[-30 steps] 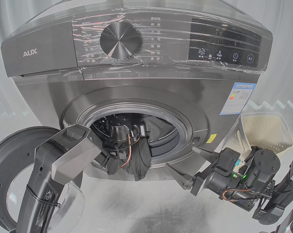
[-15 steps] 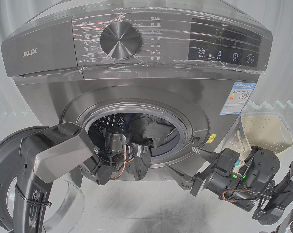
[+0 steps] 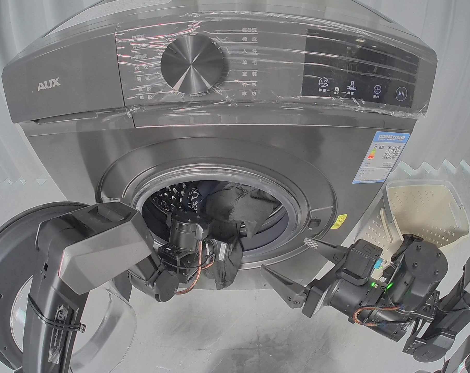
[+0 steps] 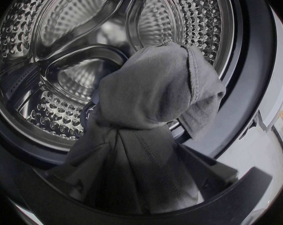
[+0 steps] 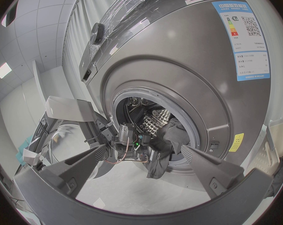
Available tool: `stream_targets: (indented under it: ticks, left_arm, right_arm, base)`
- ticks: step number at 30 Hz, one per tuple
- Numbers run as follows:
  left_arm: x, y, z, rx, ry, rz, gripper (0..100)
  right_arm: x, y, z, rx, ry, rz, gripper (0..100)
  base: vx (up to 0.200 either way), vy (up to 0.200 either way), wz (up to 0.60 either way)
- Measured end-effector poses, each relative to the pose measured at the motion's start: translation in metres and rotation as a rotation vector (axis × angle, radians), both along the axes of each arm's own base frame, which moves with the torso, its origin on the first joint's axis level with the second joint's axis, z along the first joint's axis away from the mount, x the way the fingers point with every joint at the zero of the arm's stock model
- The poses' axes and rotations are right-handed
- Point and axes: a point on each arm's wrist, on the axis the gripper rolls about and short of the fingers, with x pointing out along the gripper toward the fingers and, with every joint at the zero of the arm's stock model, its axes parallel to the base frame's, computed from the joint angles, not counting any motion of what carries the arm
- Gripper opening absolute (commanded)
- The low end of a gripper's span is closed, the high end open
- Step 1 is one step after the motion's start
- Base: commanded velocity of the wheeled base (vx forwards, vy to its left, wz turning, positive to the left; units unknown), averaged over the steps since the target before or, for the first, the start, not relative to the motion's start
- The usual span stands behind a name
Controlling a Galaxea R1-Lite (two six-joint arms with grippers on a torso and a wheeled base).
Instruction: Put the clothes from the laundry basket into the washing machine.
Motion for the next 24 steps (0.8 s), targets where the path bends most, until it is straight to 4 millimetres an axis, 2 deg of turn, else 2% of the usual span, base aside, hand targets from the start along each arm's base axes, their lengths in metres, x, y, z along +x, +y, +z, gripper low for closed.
stream_targets:
  ticks: [10,24]
  left_arm:
    - [0.005,-0.006,0.006,-0.034,-0.018,0.005,0]
    - [0.052,-0.030,0.055,-0.234,-0.295,0.068,0]
  right_arm:
    - [0.000,0.000,0.000,0.000,-0.001,0.001,100]
    - [0.002,0.000,0.001,0.004,-0.007,-0.005,100]
  base:
    - [0.000,0.000,0.00]
    - [0.000,0.000,0.00]
